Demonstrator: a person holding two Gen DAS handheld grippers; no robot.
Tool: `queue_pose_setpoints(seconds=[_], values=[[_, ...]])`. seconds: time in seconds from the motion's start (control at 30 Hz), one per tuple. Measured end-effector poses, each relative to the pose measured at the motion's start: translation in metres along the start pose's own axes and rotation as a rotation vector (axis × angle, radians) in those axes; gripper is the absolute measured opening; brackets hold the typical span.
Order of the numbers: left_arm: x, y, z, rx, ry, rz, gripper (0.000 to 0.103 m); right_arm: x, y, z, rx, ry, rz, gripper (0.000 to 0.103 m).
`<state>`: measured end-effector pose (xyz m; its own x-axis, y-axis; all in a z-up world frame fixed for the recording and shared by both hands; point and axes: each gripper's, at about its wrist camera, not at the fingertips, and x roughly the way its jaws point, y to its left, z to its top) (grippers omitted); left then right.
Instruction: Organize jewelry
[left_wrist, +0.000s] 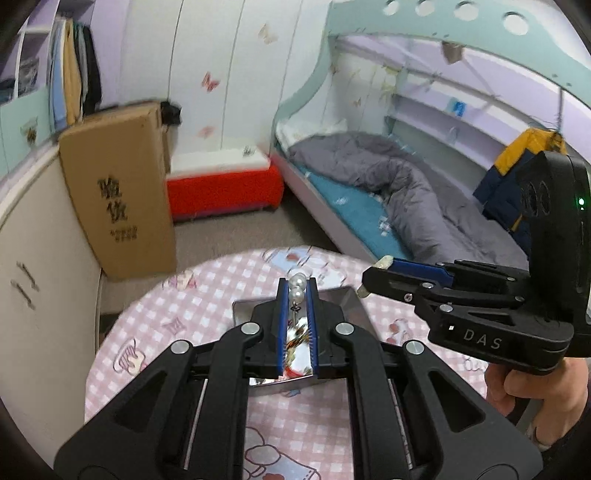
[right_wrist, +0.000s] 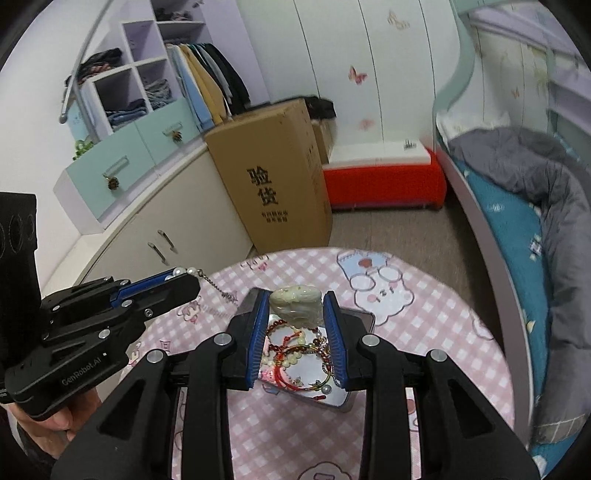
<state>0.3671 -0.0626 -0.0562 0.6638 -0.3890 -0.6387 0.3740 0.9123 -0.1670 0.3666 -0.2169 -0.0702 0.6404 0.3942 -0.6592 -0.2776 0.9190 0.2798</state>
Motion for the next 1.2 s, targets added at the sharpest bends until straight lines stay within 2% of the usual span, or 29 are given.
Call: queue_pose_setpoints(seconds=[0.03, 0.07, 0.13, 0.17, 0.2, 0.23, 0.33, 0.5, 0.87, 1.2], values=[[0.003, 0.002, -0.002, -0.007, 0.012, 0.008, 0.010, 0.004, -0.003, -0.001, 0.015, 0.008, 0.000, 0.030], [0.008, 0.005, -0.004, -0.012, 0.030, 0.023, 0.012, 0.009, -0.008, -0.002, 0.035, 0.017, -0.001, 0.039], [0.010, 0.010, -0.008, -0.018, 0.054, 0.042, 0.046, 0.010, -0.015, -0.004, 0.072, 0.011, -0.019, 0.065], [0.006, 0.013, -0.010, -0.027, 0.045, 0.062, 0.088, 0.008, -0.018, -0.006, 0.089, -0.008, -0.032, 0.086], [-0.001, 0.013, -0.011, -0.030, 0.003, 0.084, 0.097, 0.004, -0.020, -0.008, 0.102, -0.027, -0.039, 0.095], [-0.010, 0.014, -0.014, -0.022, -0.045, 0.099, 0.097, 0.001, -0.022, -0.009, 0.111, -0.033, -0.046, 0.095], [-0.021, 0.015, -0.016, -0.016, -0.044, 0.130, 0.097, -0.011, -0.026, -0.012, 0.126, -0.051, -0.085, 0.095], [-0.050, 0.017, -0.024, -0.043, -0.091, 0.184, 0.097, -0.034, -0.025, -0.015, 0.137, -0.088, -0.105, 0.095], [-0.148, 0.000, -0.044, -0.038, -0.256, 0.277, 0.097, -0.107, 0.012, -0.027, 0.084, -0.197, -0.149, 0.095], [-0.220, -0.033, -0.091, 0.002, -0.390, 0.397, 0.097, -0.181, 0.066, -0.086, -0.008, -0.320, -0.236, 0.095]])
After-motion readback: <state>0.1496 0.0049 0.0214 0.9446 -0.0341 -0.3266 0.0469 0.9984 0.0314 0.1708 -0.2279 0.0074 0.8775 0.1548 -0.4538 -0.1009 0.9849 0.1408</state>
